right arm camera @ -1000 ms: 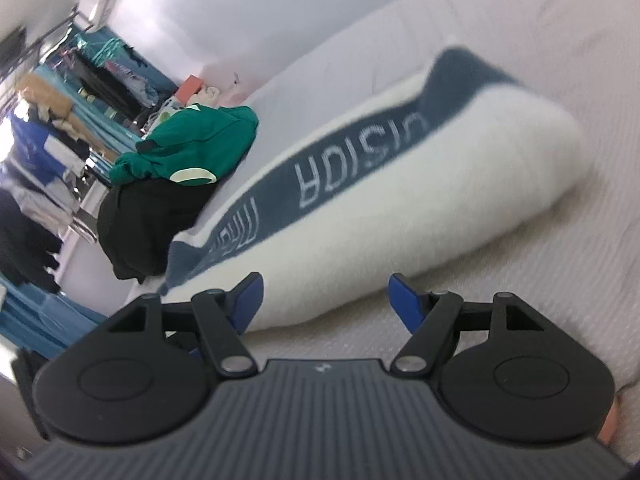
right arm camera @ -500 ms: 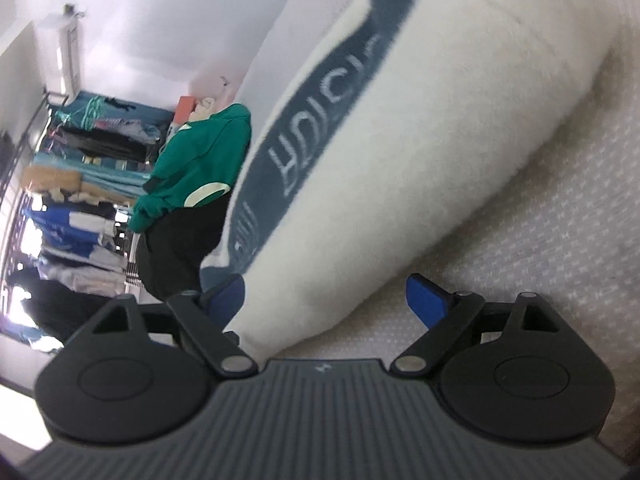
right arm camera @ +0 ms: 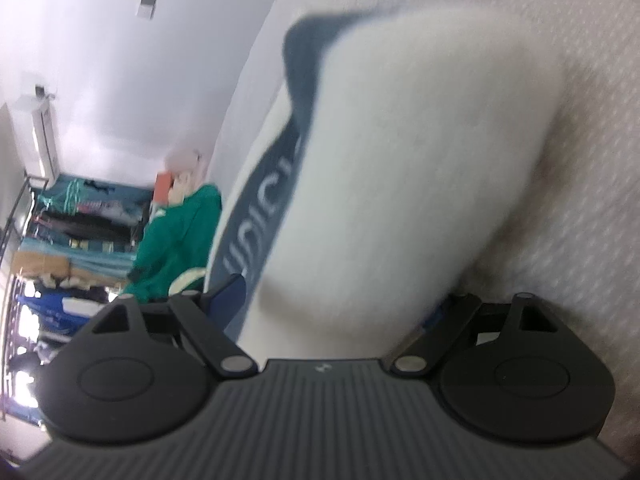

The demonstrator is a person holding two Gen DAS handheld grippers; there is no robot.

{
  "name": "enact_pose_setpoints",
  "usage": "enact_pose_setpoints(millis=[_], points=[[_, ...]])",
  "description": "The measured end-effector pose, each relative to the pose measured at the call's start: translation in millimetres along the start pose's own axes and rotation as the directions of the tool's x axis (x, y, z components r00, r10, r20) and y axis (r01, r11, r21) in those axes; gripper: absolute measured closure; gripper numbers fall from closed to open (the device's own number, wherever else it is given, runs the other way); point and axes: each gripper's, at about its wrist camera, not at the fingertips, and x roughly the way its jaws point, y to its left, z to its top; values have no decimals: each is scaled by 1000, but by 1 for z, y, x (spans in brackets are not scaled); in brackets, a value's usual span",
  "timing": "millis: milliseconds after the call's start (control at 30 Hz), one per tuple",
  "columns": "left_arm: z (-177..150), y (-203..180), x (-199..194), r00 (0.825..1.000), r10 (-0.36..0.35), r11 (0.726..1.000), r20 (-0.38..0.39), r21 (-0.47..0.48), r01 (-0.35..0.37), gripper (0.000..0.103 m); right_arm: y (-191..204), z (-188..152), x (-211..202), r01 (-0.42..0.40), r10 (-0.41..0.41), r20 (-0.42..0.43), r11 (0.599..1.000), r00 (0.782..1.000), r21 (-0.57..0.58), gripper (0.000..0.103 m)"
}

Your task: Fold large clothes

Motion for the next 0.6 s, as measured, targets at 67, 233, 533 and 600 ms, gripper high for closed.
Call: enact_pose_setpoints(millis=[67,233,533,600], points=[[1,3,1,1000,-8,1000,7,-18,8,12,0,3,0,15,-15,27,1000,1000,-4,20],[11,11,2,999,-12,999,44,-38,13,22,-1,6,5,40,-39,45,999,998,-27,28],[15,-10,-13,994,5,995,111,99,-16,55,13,5,-2,60,-48,84,989,995,-138,60],[14,-15,-20,992,-2,992,127,127,-14,59,19,5,-8,39,-24,95,987,995,-157,64]])
